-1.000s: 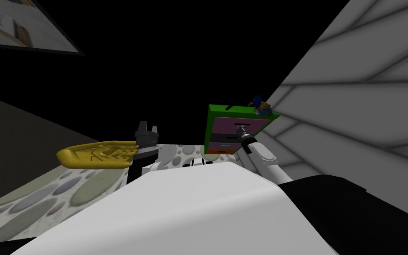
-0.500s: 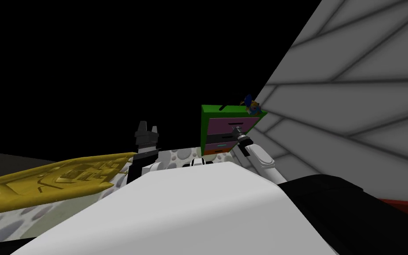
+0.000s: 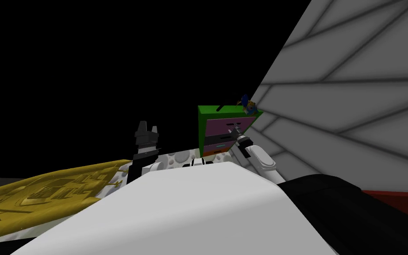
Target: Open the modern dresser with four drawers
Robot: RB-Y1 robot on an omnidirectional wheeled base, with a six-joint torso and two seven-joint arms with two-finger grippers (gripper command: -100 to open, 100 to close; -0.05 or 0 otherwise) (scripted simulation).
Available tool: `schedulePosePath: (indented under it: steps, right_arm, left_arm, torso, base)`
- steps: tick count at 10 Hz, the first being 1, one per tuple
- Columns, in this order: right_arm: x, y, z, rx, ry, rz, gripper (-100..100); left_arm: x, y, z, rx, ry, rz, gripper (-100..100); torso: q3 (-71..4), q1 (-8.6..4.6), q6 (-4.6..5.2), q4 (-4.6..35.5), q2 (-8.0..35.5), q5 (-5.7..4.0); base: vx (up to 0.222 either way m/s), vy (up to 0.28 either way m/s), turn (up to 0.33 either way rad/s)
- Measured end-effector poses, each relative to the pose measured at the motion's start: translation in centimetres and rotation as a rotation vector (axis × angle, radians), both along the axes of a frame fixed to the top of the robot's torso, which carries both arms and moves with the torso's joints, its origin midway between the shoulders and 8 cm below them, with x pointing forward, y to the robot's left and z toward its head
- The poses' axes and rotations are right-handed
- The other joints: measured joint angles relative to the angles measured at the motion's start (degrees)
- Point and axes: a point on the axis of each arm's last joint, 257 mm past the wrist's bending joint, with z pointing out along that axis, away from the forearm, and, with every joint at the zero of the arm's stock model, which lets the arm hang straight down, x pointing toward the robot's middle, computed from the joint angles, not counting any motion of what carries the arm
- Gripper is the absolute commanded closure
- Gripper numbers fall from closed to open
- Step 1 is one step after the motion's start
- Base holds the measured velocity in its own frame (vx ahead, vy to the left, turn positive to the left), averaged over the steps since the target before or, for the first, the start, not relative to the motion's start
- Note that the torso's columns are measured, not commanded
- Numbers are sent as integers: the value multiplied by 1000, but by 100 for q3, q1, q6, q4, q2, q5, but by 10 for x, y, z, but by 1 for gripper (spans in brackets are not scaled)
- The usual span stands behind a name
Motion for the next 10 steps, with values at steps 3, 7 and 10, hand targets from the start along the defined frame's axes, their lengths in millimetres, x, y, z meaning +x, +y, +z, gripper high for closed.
schedulePosePath:
  steps: [3,7,10]
  right_arm:
    - [-1,2,2,1,-1,7,100]
    - [-4,8,5,2,-3,23,-100]
    - [-2,6,5,0,-3,19,-100]
  left_arm:
    - [0,0,0,0,0,0,0]
    - [0,0,0,0,0,0,0]
    - [0,0,0,0,0,0,0]
  torso:
    - [28,-21,4,12,51,-6]
    - [-15,-5,-2,-7,-24,-2]
    - [-23,-8,-1,-12,-31,-3]
  base:
    - [-91,-7,-43]
    - [-99,-3,-18]
    - [160,34,54]
